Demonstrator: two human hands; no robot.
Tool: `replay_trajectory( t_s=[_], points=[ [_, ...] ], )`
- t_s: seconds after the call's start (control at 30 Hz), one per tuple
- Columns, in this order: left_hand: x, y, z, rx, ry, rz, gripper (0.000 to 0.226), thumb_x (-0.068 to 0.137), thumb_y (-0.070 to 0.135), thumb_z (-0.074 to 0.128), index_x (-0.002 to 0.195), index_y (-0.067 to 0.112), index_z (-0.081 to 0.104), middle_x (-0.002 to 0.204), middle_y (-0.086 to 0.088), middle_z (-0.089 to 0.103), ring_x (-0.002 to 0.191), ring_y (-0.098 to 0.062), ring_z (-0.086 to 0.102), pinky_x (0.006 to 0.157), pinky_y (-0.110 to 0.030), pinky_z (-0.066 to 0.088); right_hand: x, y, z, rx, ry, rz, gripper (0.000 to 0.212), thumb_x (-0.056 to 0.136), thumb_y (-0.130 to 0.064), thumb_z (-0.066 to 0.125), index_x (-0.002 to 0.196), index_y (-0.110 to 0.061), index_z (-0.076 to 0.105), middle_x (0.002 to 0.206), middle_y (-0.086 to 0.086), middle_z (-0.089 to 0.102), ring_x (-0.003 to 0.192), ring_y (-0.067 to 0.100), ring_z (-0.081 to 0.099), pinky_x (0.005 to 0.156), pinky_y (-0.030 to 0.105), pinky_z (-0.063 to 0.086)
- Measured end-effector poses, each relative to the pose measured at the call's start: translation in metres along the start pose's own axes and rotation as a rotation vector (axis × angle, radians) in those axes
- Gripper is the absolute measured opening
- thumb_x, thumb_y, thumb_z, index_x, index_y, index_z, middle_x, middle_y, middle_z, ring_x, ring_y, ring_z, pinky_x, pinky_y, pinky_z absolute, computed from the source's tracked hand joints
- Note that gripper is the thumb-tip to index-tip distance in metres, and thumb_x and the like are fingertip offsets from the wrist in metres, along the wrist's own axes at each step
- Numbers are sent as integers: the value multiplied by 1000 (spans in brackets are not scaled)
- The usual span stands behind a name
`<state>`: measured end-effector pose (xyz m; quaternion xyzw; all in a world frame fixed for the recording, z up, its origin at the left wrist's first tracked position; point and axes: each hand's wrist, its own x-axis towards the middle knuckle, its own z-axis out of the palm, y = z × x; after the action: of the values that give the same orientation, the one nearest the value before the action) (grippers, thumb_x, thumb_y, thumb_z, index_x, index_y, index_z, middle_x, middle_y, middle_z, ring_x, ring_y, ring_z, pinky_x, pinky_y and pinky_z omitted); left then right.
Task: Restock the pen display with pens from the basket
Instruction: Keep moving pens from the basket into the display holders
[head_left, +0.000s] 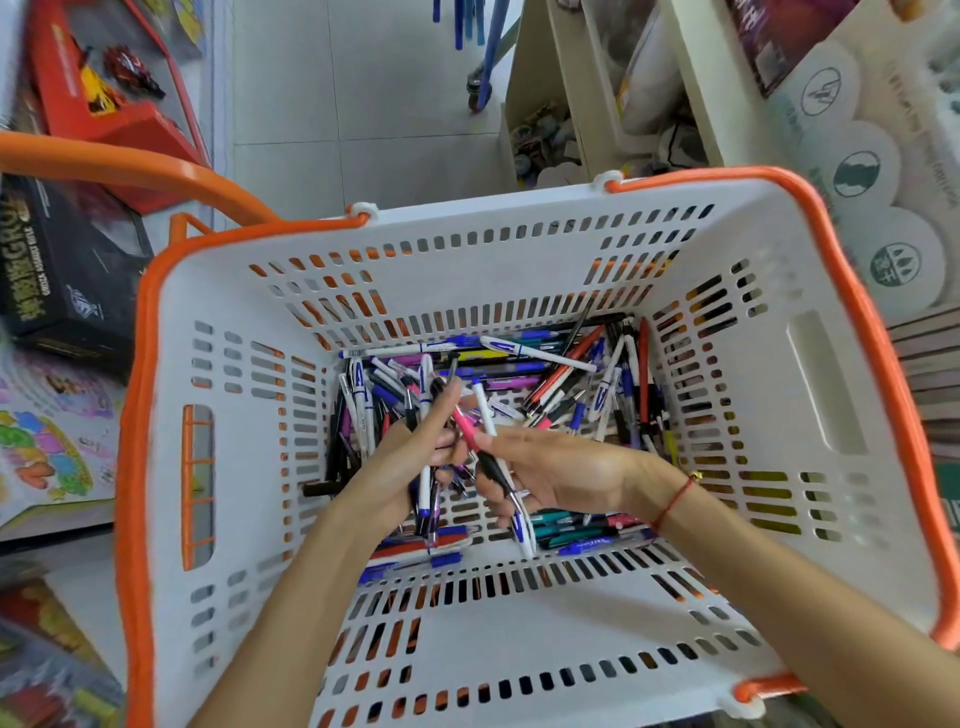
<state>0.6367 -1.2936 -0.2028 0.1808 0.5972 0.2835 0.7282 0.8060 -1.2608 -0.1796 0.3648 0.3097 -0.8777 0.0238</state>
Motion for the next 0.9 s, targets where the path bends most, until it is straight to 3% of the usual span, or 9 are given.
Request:
replay_trajectory(
  t_s=[0.07, 0.2, 0.3, 0.4, 0.5, 0.6, 0.67, 0.77, 0.9],
  points=[
    [1, -2, 3, 70, 26, 30, 49, 82, 63, 57, 80, 14, 64, 50, 3, 45, 51, -11, 43, 63, -25, 38, 2, 2, 0, -22, 9, 40, 36, 105, -36, 34, 122, -9, 50, 84, 5, 58, 68, 14, 58, 69, 24, 55],
    [7, -5, -2, 162, 86, 87, 46, 88, 56, 53, 89, 11, 65, 53, 6, 36, 50, -10, 42, 71, -21, 41, -1, 7, -7, -59, 44, 124, 29, 104, -27, 40, 117, -8, 58, 95, 5, 68, 83, 16, 66, 76, 30, 58],
    [11, -8, -6, 171, 108, 82, 57, 75, 62, 59, 92, 7, 59, 58, 5, 41, 52, -9, 42, 73, -24, 42, -1, 8, -8, -90, 56, 108, 23, 103, -15, 43, 119, -9, 58, 96, 2, 69, 82, 14, 66, 68, 22, 56],
    [15, -10, -11, 110, 203, 23, 87, 60, 69, 74, 117, 5, 61, 96, -1, 68, 80, -5, 60, 81, -29, 49, 0, 7, -9, -153, 40, 83, 22, 104, -16, 41, 115, -12, 59, 99, -1, 70, 73, 9, 61, 57, 17, 46],
    [17, -10, -18, 51, 331, -28, 115, 37, 73, 80, 125, 3, 59, 89, -7, 67, 75, -11, 60, 94, -44, 49, 0, 6, -13, -206, 101, 44, 20, 105, -18, 40, 109, -9, 58, 88, -10, 69, 54, 5, 43, 49, 17, 28],
    [19, -9, -19, -59, 388, 41, 79, 66, 71, 71, 114, 9, 65, 89, -18, 71, 57, -8, 49, 66, -26, 48, -2, -1, -25, -114, 207, -36, 15, 101, -14, 46, 113, -12, 55, 80, -2, 64, 44, 5, 29, 40, 15, 20],
    [20, -8, -21, -157, 398, 112, 46, 87, 60, 55, 95, 16, 66, 62, -12, 58, 46, -4, 36, 48, -19, 36, -9, -9, -36, -122, 237, -30, 16, 99, -13, 50, 113, -11, 59, 75, -1, 59, 44, 5, 28, 38, 14, 22],
    [22, -7, -29, -77, 351, 147, 38, 97, 48, 46, 82, 16, 60, 56, 7, 41, 46, -5, 35, 49, -20, 35, -22, -16, -45, -235, 175, 41, 18, 96, -16, 55, 108, -9, 67, 68, -2, 53, 45, 5, 28, 40, 14, 20],
    [15, -7, -21, 108, 118, -7, 40, 98, 48, 44, 78, 15, 52, 68, 1, 59, 58, -11, 58, 57, -23, 50, -18, -11, -37, -297, 127, 101, 14, 98, -13, 55, 104, -5, 65, 72, 0, 62, 46, 7, 29, 41, 15, 20]
  ],
)
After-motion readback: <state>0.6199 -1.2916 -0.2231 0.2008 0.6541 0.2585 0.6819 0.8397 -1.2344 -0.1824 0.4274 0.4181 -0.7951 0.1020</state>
